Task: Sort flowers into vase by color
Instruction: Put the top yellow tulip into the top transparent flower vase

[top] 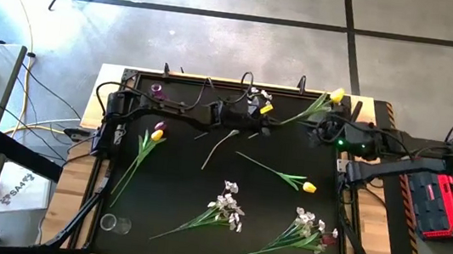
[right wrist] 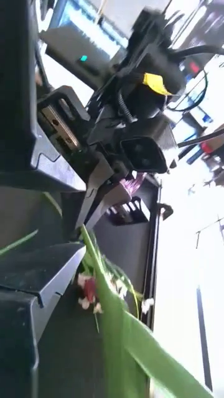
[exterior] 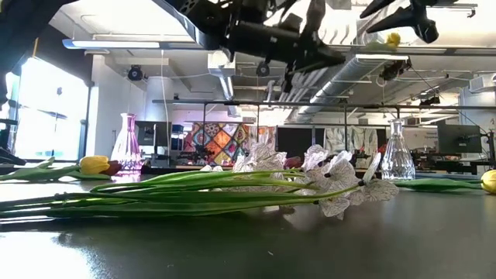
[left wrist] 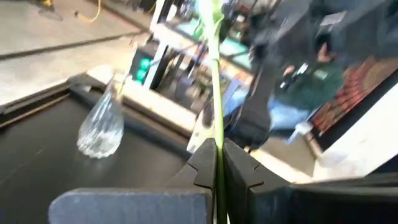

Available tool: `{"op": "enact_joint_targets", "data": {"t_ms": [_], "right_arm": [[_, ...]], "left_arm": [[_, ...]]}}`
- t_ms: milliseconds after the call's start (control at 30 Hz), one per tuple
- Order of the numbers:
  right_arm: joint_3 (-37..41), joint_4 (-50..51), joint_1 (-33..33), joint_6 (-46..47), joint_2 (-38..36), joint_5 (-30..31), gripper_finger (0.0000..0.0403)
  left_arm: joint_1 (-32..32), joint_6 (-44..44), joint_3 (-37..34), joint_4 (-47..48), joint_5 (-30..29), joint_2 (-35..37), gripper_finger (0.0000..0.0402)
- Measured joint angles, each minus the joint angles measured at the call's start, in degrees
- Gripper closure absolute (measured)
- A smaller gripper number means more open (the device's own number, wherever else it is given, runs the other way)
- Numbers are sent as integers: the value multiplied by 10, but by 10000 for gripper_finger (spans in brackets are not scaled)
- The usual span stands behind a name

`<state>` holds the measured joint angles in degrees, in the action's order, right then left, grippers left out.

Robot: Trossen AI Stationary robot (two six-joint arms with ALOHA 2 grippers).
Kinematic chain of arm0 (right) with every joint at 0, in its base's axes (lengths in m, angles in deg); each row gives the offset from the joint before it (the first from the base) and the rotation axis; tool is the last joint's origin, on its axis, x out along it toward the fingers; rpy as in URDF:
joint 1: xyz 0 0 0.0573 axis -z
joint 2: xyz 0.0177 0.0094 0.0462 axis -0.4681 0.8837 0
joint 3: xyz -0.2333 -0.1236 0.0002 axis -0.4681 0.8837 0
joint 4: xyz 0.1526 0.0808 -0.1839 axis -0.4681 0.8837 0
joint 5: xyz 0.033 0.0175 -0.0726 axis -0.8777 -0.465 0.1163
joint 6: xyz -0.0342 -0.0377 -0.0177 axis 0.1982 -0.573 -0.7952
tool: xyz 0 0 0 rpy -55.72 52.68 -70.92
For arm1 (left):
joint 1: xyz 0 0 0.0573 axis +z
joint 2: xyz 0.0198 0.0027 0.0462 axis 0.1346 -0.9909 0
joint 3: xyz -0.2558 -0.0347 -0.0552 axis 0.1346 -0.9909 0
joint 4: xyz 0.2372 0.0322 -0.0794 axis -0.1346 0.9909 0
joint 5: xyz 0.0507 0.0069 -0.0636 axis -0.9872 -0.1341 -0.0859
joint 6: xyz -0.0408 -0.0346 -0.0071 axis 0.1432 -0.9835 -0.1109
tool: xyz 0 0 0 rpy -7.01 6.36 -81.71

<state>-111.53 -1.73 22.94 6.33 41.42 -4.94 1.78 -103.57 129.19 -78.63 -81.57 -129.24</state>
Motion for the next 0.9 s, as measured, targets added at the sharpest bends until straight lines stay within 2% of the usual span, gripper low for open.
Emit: {"op": "enact_joint_targets", "data": {"t_ms": [200, 367, 600, 900], "right_arm": [[27, -70, -27, 1, -3, 54, 269], [28, -93, -51, 15, -3, 60, 269], [29, -16, -67, 78, -3, 128, 269], [29, -35, -46, 50, 4, 123, 269]], "left_arm": [[0, -14, 0, -16, -4, 0, 401], [2, -29, 0, -28, -16, 0, 401], [7, -39, 0, -85, -17, 0, 401], [-4, -46, 0, -120, 14, 0, 401]]}}
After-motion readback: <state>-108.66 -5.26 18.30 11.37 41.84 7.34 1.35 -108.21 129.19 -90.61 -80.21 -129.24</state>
